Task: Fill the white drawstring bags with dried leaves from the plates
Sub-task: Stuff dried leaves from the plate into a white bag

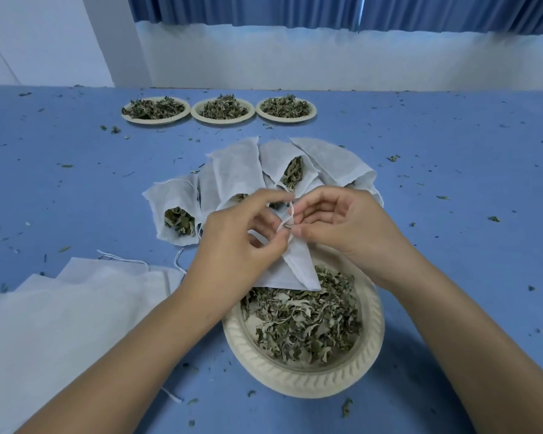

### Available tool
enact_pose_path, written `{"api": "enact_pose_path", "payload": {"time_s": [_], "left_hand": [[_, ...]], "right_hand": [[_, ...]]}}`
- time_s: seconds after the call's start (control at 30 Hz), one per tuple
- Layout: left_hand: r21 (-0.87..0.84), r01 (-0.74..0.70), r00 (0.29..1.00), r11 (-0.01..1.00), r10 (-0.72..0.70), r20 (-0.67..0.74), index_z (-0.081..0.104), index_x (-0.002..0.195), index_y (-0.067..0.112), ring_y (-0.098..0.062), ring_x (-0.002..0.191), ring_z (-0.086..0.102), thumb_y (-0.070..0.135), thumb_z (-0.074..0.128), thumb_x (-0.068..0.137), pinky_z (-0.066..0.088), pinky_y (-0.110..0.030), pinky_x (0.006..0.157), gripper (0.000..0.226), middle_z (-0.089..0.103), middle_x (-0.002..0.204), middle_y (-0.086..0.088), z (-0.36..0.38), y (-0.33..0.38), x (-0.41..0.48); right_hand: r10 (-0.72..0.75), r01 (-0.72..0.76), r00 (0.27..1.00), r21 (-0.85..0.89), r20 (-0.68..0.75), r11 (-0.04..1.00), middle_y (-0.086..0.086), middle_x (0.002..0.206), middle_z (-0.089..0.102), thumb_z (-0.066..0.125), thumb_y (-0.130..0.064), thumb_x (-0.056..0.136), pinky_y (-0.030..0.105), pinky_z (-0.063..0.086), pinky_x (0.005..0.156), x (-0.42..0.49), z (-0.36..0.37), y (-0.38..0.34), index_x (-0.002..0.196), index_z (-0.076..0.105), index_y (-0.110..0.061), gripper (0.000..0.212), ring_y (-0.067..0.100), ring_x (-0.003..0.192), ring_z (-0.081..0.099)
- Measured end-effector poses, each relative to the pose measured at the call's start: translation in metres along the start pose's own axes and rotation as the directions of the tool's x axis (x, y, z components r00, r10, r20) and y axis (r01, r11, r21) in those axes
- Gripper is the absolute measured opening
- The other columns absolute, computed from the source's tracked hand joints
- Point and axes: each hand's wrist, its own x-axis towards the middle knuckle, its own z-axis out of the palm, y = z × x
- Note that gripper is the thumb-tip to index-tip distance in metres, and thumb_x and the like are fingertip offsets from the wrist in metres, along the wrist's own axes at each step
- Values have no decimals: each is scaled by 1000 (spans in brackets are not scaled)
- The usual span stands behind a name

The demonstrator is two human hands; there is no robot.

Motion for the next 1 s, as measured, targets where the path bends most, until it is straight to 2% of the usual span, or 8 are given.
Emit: {"api": "enact_pose_path", "payload": {"time_s": [0.1,0.17,0.27,0.37,0.53,0.73,0.93,1.0], "left_hand": [[71,-51,998,996,54,-42,71,105,22,-11,75,62,8,71,85,55,-29,68,25,63,81,8,1,3,-1],[108,-92,993,990,99,-64,70,109,20,-10,81,60,10,69,86,54,-28,70,25,59,88,7,1,4,-1],[178,-172,984,969,176,-7,59,128,20,-6,106,55,16,63,88,48,-20,89,40,52,115,6,-2,6,0],[257,-243,970,935,239,46,63,124,13,-8,119,52,13,59,88,40,-24,103,36,60,123,2,-2,6,1],[347,-306,941,886,336,-28,69,106,6,-12,94,52,8,66,88,39,-14,86,19,62,93,0,-4,4,2],[385,-308,926,870,367,-89,64,81,4,-18,88,54,12,70,86,40,-20,81,11,60,89,-5,-5,4,2],[337,-250,929,907,323,-179,76,87,8,-8,66,62,11,74,84,49,-19,69,5,70,75,3,-4,7,-5],[276,-194,952,941,249,-178,78,86,11,-8,65,62,8,74,84,48,-17,68,6,70,75,6,0,9,-7]], "right_hand": [[-9,9,1000,4,-22,1000,-1,75,66,72,10,76,14,51,69,-1,0,-2,81,64,-10,22,7,70,62],[-31,31,999,4,-21,1000,-2,73,66,72,11,76,14,51,69,-1,0,-3,80,62,-10,24,7,69,62],[-80,80,997,-7,-2,997,-2,73,65,72,13,75,15,52,69,-2,0,-4,80,60,-9,25,8,69,60],[-116,116,993,-4,14,993,-3,73,65,72,13,75,15,53,70,-2,0,-4,81,61,-9,26,9,69,59],[-226,225,974,-61,-7,972,4,76,66,71,15,75,19,52,69,-4,1,-6,82,63,-7,24,11,72,61],[-235,231,972,-123,-25,965,2,77,64,69,15,77,20,51,68,-4,2,-8,83,62,-4,21,9,71,60],[-175,177,968,-8,-179,984,-4,69,68,70,11,78,19,55,66,-3,4,-6,74,65,-12,23,10,63,66],[-189,197,957,18,-219,980,-5,66,68,70,11,78,19,55,67,-4,6,-5,74,66,-10,22,11,62,67]]}}
